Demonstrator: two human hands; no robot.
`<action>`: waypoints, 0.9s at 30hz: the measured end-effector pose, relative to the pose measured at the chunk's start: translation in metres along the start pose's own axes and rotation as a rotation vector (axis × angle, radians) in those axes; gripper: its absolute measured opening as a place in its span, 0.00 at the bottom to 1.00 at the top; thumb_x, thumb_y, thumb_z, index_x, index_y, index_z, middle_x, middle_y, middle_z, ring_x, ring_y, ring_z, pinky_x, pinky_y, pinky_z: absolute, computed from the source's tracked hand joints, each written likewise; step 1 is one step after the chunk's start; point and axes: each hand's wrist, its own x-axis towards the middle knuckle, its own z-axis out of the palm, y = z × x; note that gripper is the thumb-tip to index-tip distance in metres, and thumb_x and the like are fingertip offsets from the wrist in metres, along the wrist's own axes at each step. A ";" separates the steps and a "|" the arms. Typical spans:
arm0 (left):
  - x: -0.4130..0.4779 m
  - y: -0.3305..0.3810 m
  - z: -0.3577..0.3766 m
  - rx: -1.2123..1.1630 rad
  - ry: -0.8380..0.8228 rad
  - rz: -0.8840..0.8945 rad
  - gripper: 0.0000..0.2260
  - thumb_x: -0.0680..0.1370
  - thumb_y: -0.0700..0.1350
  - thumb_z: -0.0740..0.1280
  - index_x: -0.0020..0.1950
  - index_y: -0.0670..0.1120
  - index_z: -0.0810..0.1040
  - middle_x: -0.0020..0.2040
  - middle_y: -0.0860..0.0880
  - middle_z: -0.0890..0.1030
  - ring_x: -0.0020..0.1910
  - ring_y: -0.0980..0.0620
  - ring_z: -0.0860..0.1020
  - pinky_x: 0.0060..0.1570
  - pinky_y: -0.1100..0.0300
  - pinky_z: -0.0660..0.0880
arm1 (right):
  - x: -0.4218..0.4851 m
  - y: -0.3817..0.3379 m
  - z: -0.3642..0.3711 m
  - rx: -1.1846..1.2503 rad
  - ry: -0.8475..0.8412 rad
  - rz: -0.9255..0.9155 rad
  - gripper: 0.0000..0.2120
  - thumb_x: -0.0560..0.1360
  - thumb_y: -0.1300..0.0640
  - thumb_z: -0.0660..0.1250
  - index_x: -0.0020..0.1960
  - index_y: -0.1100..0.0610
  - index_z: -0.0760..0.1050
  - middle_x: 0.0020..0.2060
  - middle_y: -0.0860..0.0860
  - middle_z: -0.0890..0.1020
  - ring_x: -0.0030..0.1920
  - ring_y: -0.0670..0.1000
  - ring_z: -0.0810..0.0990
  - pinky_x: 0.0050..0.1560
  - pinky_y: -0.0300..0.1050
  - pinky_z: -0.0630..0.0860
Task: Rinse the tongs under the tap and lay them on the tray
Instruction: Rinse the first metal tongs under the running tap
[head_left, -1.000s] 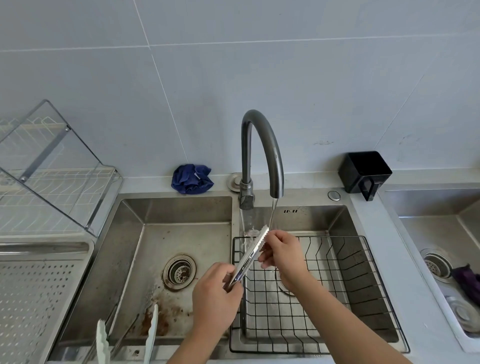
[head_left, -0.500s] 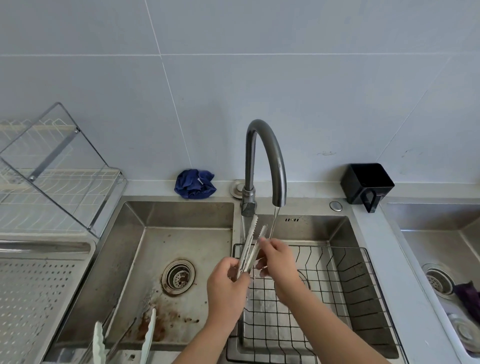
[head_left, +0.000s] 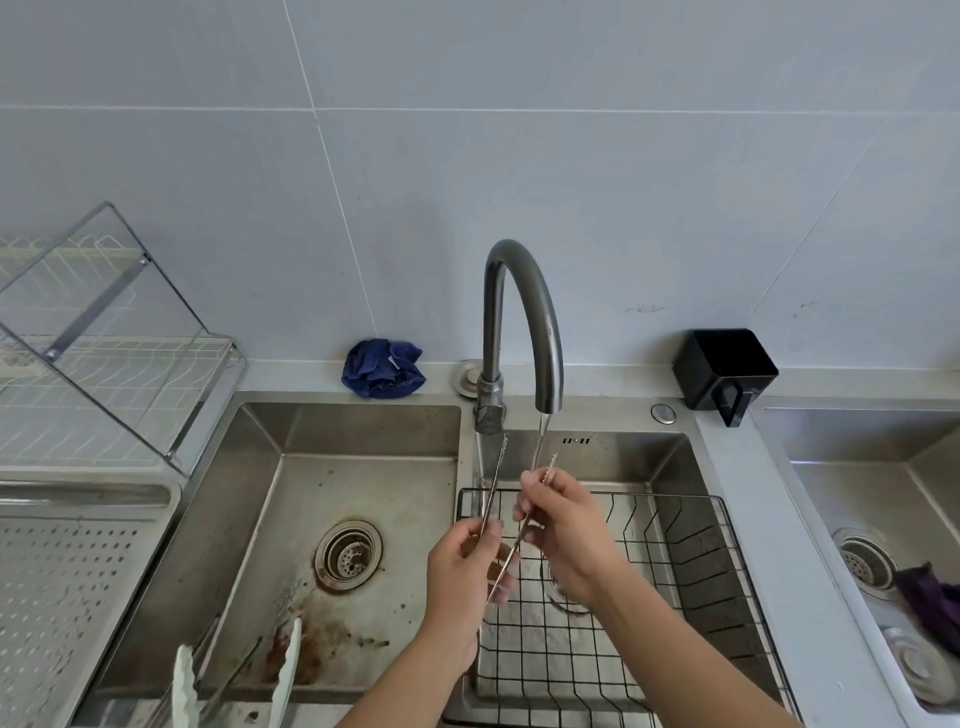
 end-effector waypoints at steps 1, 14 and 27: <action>0.003 0.001 0.001 0.015 0.001 0.002 0.08 0.81 0.46 0.69 0.49 0.42 0.82 0.35 0.40 0.83 0.28 0.46 0.77 0.24 0.59 0.71 | -0.006 0.004 0.002 0.004 -0.040 0.019 0.06 0.78 0.56 0.71 0.43 0.55 0.78 0.33 0.52 0.77 0.34 0.52 0.77 0.33 0.44 0.74; 0.010 -0.016 0.009 0.045 -0.024 -0.102 0.17 0.79 0.55 0.68 0.37 0.46 0.85 0.28 0.43 0.77 0.23 0.50 0.72 0.21 0.60 0.68 | -0.019 0.004 -0.014 -0.012 -0.121 0.039 0.10 0.77 0.55 0.72 0.49 0.62 0.78 0.45 0.63 0.82 0.44 0.58 0.82 0.43 0.51 0.82; 0.018 -0.011 0.020 0.100 -0.179 -0.198 0.16 0.84 0.53 0.58 0.57 0.47 0.82 0.33 0.50 0.80 0.29 0.54 0.74 0.29 0.59 0.70 | -0.014 0.015 -0.017 -0.608 -0.008 -0.068 0.01 0.78 0.60 0.70 0.47 0.57 0.80 0.38 0.56 0.86 0.35 0.55 0.85 0.45 0.59 0.85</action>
